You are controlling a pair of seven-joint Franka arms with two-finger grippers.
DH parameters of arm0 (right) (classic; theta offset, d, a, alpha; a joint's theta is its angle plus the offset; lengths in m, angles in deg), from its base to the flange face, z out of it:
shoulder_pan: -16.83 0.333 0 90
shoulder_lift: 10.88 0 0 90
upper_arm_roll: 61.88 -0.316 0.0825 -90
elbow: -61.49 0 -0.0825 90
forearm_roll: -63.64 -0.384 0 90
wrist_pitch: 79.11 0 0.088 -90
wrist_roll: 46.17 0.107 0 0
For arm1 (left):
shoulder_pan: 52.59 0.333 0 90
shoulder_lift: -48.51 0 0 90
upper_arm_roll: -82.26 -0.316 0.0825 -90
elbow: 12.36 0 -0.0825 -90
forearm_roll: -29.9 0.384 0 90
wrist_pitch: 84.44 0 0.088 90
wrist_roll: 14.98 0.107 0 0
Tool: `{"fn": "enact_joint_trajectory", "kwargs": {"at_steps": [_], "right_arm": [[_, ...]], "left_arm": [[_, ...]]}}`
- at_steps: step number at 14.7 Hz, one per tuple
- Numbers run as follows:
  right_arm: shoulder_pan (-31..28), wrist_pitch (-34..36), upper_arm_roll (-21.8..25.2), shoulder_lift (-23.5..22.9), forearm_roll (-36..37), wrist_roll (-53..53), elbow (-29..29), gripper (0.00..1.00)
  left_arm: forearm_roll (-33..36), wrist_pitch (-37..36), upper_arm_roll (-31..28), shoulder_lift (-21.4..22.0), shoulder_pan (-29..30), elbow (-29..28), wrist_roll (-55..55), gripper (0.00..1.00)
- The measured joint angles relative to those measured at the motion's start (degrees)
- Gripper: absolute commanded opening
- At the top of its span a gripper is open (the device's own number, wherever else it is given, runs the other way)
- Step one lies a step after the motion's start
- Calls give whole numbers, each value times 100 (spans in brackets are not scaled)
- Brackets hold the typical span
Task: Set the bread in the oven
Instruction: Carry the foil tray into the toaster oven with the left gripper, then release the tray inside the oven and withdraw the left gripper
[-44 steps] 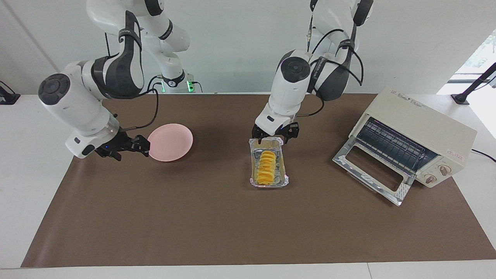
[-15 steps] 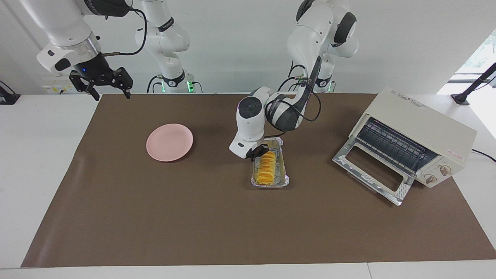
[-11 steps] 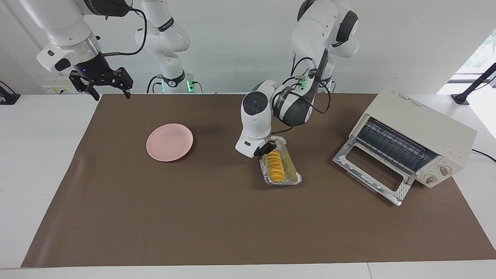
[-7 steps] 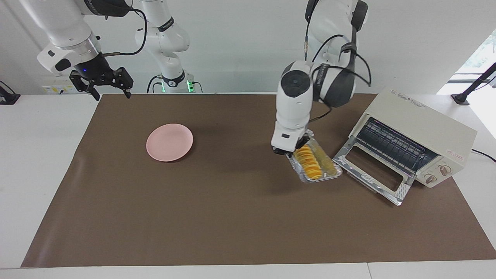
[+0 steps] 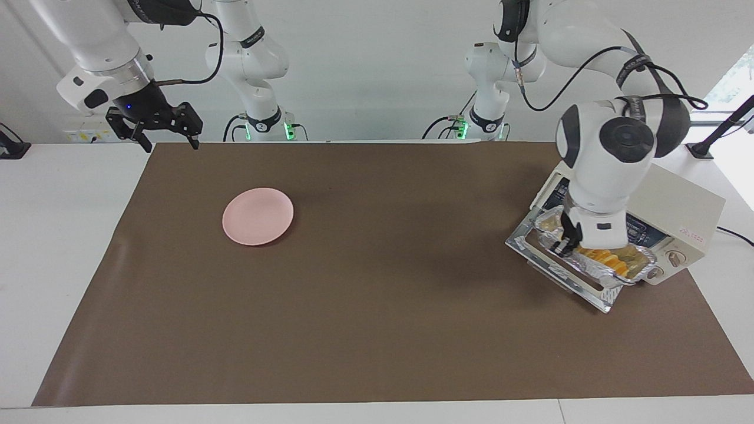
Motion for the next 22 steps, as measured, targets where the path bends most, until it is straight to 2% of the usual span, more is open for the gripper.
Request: {"fn": "enact_joint_trajectory", "kwargs": {"at_steps": [2,9,14,22], "right_arm": [[0,0,0,0,0,0,0,100],[0,0,0,0,0,0,0,100],[0,0,0,0,0,0,0,100],[0,0,0,0,0,0,0,100]], "left_arm": [[122,-1,3,-36,293,-116,184,0],[207,-58,49,139,265,-1030,189,0],[470,-593,44,359,229,-1279,188,0],[542,-617,18,524,230,-1663,187,0]]}}
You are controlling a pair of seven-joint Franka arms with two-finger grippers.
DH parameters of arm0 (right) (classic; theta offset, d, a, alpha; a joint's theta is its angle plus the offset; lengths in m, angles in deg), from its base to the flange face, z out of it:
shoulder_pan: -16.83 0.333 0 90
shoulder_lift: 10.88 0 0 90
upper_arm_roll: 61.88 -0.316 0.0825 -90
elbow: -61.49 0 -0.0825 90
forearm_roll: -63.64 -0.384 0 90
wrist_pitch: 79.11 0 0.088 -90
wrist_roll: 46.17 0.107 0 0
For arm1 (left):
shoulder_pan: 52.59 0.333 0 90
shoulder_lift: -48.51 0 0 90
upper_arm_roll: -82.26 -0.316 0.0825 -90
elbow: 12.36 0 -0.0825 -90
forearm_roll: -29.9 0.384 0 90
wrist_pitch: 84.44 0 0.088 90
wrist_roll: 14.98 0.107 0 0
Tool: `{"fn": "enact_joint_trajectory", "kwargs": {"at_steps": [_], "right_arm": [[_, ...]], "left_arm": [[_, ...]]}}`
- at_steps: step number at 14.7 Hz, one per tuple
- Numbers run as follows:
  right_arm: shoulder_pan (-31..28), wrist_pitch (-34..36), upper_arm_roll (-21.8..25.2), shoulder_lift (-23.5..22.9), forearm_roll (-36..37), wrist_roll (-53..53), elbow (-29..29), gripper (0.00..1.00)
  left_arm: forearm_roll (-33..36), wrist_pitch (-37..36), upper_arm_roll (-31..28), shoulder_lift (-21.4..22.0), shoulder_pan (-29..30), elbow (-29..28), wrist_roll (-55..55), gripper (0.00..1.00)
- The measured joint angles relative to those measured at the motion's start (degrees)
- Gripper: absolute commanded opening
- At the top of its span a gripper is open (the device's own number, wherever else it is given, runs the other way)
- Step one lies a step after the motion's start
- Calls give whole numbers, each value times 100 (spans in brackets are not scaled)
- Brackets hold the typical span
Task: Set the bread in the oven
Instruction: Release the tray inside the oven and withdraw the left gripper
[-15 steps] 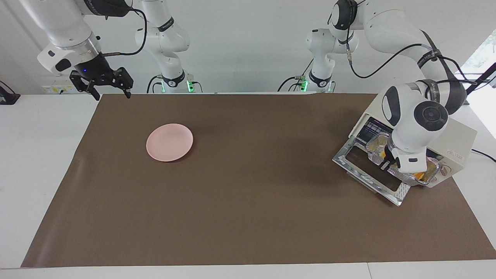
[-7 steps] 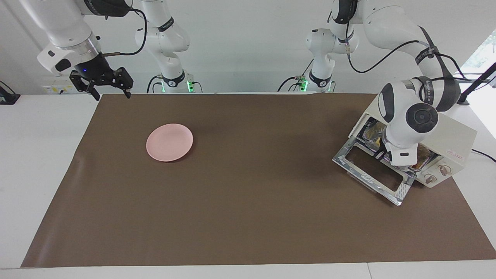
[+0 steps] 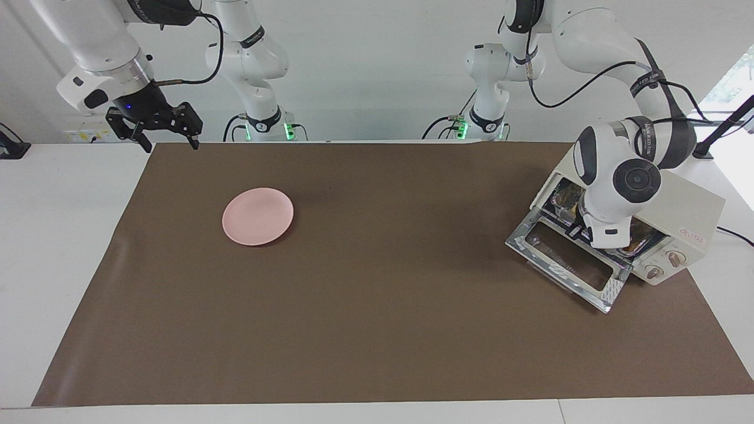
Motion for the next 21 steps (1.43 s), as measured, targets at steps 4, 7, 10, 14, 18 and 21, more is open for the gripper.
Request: {"fn": "enact_joint_trajectory", "kwargs": {"at_steps": [4,7,10,14,18,21], "right_arm": [[0,0,0,0,0,0,0,100],[0,0,0,0,0,0,0,100],[0,0,0,0,0,0,0,100],[0,0,0,0,0,0,0,100],[0,0,0,0,0,0,0,100],[0,0,0,0,0,0,0,100]], "left_arm": [[10,196,-3,73,4,-216,-4,0],[16,375,-7,146,87,-438,-7,0],[24,400,-7,192,127,-476,-7,100],[234,455,23,217,111,-477,-7,100],[294,650,61,222,-83,-322,54,100],[299,700,73,233,-191,48,334,100]]}}
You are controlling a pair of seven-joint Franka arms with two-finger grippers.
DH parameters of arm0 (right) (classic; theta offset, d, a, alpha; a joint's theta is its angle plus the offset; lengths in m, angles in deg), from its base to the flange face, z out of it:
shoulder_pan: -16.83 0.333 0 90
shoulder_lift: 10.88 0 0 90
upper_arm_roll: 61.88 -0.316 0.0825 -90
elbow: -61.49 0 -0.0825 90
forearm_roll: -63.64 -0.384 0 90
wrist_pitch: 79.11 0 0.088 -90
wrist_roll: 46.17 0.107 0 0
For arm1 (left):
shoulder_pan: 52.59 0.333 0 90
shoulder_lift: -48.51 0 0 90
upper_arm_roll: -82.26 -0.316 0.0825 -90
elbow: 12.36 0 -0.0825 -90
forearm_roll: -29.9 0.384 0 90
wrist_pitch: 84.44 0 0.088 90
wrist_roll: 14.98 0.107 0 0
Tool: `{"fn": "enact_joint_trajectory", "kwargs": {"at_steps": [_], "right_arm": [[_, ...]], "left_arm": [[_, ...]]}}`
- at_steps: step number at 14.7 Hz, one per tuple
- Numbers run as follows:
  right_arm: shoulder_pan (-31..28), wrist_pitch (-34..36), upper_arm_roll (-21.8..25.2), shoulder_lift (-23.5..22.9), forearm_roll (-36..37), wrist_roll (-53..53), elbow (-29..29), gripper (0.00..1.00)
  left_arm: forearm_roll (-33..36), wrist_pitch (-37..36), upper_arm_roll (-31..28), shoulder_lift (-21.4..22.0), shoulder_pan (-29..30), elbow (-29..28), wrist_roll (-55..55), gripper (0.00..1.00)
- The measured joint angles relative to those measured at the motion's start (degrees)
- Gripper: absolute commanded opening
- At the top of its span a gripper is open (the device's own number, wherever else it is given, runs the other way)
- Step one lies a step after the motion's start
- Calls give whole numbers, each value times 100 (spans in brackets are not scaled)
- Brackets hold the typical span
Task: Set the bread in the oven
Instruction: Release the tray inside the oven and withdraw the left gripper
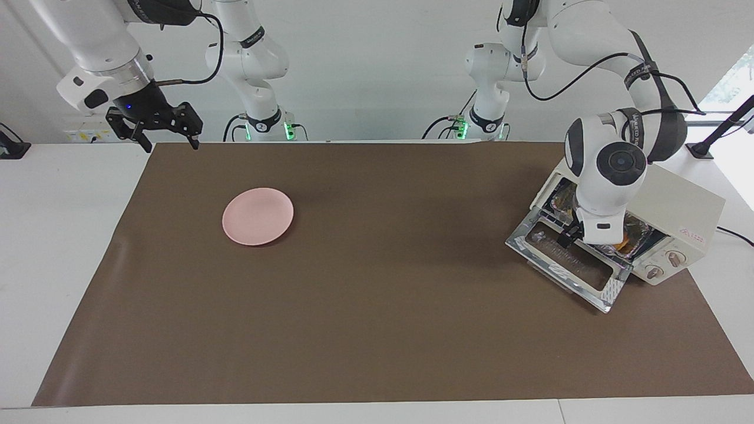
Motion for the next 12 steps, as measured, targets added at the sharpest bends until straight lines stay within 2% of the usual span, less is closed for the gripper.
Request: {"fn": "enact_joint_trajectory", "kwargs": {"at_steps": [3,6,12], "right_arm": [[0,0,0,0,0,0,0,100],[0,0,0,0,0,0,0,100],[0,0,0,0,0,0,0,100]], "left_arm": [[-143,-40,4,61,-8,577,807,100],[-903,-575,-15,277,17,1023,1333,100],[-1365,-2009,41,1107,1,1133,2738,100]]}}
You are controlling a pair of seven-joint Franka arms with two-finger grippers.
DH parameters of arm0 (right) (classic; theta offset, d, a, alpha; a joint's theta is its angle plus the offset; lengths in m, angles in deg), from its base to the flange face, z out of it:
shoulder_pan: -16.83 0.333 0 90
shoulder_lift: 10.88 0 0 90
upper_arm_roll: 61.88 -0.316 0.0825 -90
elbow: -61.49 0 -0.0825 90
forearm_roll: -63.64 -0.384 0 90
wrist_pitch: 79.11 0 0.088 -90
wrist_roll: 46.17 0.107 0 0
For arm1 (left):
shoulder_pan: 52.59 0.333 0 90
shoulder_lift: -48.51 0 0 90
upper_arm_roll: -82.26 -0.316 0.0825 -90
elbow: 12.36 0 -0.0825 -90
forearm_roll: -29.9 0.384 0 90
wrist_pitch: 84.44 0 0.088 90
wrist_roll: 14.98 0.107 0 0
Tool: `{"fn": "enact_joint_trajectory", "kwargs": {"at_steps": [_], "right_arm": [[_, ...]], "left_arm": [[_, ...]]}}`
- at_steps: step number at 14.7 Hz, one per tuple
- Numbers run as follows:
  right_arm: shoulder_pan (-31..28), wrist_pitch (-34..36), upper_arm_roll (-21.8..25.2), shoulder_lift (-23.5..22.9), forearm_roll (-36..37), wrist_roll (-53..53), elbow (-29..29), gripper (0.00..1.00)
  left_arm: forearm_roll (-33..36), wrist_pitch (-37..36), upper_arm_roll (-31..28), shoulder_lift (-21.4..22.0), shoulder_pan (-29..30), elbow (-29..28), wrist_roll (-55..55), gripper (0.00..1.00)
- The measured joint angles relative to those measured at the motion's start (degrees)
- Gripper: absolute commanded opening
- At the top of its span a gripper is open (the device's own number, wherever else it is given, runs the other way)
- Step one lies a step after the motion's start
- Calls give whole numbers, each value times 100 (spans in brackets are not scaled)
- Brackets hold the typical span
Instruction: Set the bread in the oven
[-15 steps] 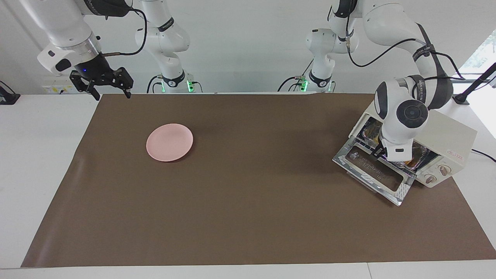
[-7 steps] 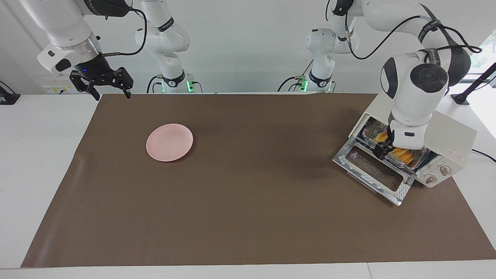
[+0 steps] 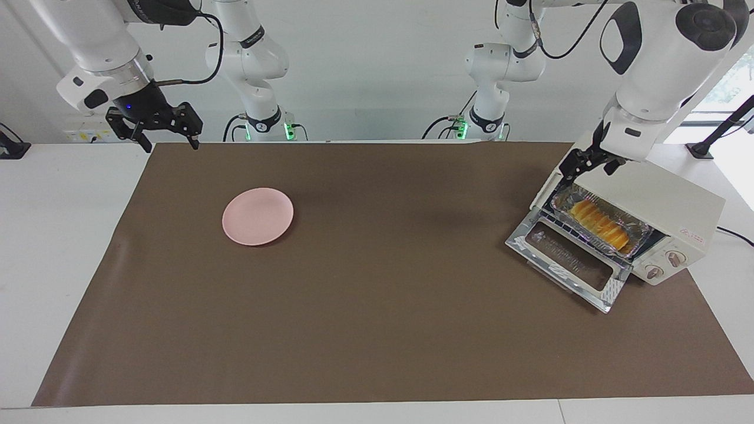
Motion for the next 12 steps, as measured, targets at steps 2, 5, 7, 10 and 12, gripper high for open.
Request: {"fn": "enact_joint_trajectory", "kwargs": {"at_steps": [2,5,7,10,12], "right_arm": [[0,0,0,0,0,0,0,100],[0,0,0,0,0,0,0,100],[0,0,0,0,0,0,0,100],[0,0,0,0,0,0,0,100],[0,0,0,0,0,0,0,100]], "left_arm": [[-34,-308,9,228,-13,-52,140,100],[-45,-631,156,701,-36,-307,274,100],[-284,-581,364,783,276,-418,501,100],[-486,-356,586,764,744,-539,651,100],[-430,-349,641,728,781,-616,680,100]]}}
